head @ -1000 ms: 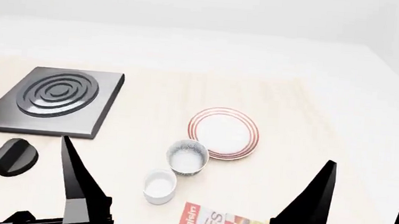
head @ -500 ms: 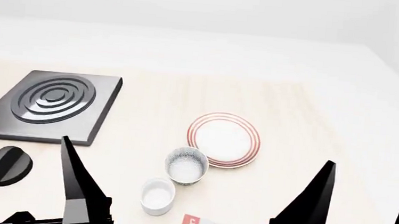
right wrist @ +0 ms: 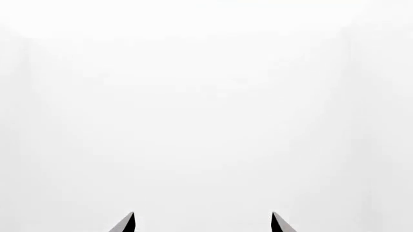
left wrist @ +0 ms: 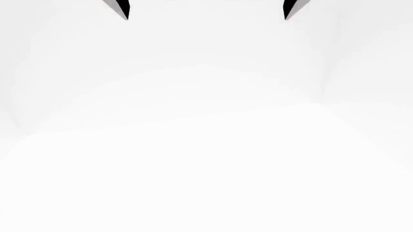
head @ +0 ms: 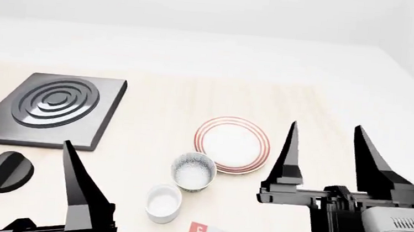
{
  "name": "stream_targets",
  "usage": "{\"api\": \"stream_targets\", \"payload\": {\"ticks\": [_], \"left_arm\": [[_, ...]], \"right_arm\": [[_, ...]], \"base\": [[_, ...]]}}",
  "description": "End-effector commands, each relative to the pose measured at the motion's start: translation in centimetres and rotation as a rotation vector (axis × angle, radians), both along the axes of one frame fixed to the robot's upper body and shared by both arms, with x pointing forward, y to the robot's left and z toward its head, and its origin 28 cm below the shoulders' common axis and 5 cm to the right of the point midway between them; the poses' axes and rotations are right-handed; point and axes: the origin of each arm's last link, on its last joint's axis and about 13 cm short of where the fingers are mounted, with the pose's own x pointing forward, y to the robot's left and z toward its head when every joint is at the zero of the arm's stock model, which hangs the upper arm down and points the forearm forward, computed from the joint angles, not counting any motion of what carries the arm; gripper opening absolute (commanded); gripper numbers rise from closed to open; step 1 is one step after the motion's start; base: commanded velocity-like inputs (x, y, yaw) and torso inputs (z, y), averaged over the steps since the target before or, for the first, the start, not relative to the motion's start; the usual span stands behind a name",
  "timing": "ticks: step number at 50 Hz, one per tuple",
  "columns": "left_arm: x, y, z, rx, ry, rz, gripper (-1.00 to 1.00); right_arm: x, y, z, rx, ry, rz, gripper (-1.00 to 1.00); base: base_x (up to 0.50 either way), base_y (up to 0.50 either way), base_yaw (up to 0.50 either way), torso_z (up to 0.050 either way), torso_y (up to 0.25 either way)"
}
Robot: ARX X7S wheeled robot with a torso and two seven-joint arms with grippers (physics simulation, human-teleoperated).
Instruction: Pick the akita bowl between the plate and the ramekin and place it on the plate.
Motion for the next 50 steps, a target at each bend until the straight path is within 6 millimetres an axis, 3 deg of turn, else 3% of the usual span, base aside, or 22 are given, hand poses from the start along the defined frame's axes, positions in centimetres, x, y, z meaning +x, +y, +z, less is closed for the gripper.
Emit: {"api": "stream_targets", "payload": {"ticks": [1, 13, 24, 38, 50], "left_arm": [[0.0, 0.4, 0.1, 0.001, -0.014, 0.019, 1.0], [0.0, 0.4, -0.1, 0.004, -0.007, 0.02, 1.0], [0.0, 0.3, -0.1, 0.005, -0.004, 0.019, 1.0], [0.0, 0.2, -0.1, 0.011, -0.002, 0.016, 1.0], [0.0, 0.3, -0.2, 0.014, -0.002, 0.02, 1.0]], "right_arm": [[2.1, -0.4, 0.9, -0.035, 0.152, 0.068, 1.0], [3.9, -0.8, 0.4, -0.008, 0.291, 0.115, 1.0], [4.8, -0.2, 0.1, -0.003, 0.475, 0.261, 1.0], [6.6, 1.2, 2.0, 0.063, 0.601, 0.411, 1.0], [8.2, 2.2, 2.2, 0.111, 0.622, 0.452, 1.0]], "base": [[0.0, 0.0, 0.0, 0.0, 0.0], [0.0, 0.0, 0.0, 0.0, 0.0], [0.0, 0.0, 0.0, 0.0, 0.0], [0.0, 0.0, 0.0, 0.0, 0.0], [0.0, 0.0, 0.0, 0.0, 0.0]]}}
